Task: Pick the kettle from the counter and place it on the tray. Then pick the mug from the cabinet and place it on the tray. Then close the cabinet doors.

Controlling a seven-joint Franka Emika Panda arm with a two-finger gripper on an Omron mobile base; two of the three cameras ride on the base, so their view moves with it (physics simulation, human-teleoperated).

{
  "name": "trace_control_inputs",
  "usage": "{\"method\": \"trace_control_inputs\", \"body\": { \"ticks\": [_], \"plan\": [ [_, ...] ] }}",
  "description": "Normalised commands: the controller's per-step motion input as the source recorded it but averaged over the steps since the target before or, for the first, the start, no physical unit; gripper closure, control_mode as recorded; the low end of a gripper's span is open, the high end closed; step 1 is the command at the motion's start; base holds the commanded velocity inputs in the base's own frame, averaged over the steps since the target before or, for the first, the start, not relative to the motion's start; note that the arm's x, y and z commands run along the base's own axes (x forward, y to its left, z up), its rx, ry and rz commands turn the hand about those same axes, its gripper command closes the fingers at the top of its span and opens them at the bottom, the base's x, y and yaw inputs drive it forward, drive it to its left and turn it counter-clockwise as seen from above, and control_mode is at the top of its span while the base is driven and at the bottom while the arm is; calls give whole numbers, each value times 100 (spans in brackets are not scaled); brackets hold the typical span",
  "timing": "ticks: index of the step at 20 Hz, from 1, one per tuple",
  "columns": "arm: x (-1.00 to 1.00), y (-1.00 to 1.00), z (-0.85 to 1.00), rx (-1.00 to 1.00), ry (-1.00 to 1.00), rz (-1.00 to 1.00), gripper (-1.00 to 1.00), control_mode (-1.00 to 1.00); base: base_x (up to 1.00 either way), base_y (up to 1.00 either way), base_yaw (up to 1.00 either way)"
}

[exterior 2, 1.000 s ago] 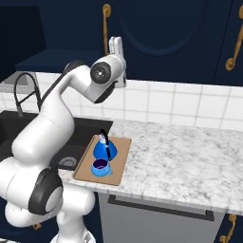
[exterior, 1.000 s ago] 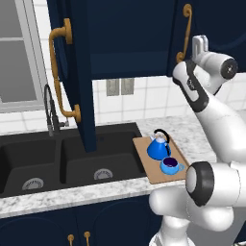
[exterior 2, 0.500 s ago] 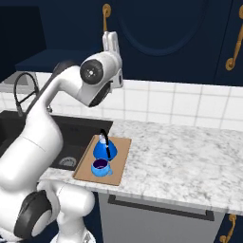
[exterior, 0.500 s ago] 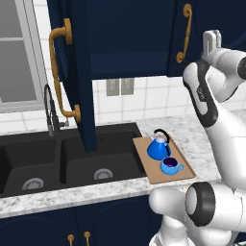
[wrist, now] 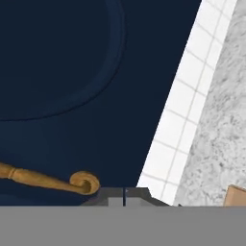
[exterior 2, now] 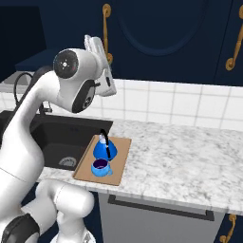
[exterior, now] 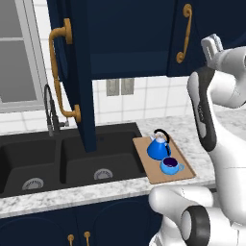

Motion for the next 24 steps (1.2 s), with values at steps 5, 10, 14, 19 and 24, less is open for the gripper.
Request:
{"method": "trace_control_inputs", "body": {
  "ticks": [5,10,14,19,24],
  "plan": [
    [-32,6,-7,-6,3,3,100,-100,0,0,0],
    [-95,34,-4,-9,9,8,100,-100,0,0,0],
    [-100,73,0,-14,11,13,100,-100,0,0,0],
    [-97,91,-7,-16,9,14,100,-100,0,0,0],
    [-56,100,-25,-7,-5,4,100,-100,0,0,0]
  ]
}}
